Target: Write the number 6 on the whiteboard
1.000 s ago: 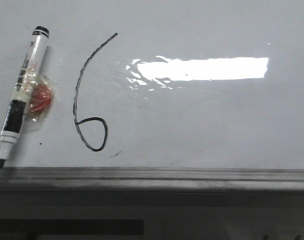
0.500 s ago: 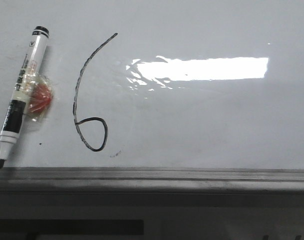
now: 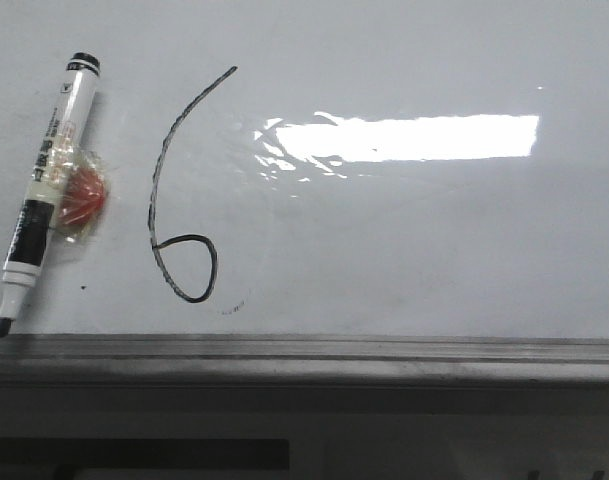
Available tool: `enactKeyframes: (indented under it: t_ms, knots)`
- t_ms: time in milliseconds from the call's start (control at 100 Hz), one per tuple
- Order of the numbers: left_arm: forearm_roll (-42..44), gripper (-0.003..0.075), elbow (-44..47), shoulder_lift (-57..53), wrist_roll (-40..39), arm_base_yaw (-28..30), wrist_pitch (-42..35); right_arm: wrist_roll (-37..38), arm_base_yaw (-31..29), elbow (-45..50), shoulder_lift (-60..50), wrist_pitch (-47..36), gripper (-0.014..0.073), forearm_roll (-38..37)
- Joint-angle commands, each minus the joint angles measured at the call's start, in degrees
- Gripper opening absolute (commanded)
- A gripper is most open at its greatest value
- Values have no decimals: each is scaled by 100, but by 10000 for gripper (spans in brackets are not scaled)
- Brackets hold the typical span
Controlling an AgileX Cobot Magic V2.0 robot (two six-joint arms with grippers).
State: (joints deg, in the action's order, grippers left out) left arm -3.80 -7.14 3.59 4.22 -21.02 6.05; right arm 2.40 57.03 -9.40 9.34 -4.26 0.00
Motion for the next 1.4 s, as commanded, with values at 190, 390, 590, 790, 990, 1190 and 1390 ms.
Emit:
enactKeyframes:
  t_ms: [190, 390, 590, 790, 990, 1190, 1390]
  knots:
    - [23, -19, 234, -103, -3, 1555, -427, -49, -41, -149, 33, -420, -67, 0]
    - [23, -19, 968, -579, -422, 1914, -468, -49, -41, -149, 33, -420, -67, 0]
    - [63, -19, 1004, -579, -555, 1914, 1055, -49, -41, -149, 33, -420, -67, 0]
    - [63, -19, 993, -569, -566, 1914, 1054, -49, -41, -149, 33, -420, -67, 0]
    - [63, -19, 993, -569, -566, 1914, 1054, -49, -41, -149, 33, -420, -67, 0]
    - [63, -19, 993, -569, -566, 1914, 1054, -49, -41, -149, 33, -420, -67, 0]
    - [63, -19, 993, -569, -566, 1914, 1054, -49, -41, -149, 33, -420, -67, 0]
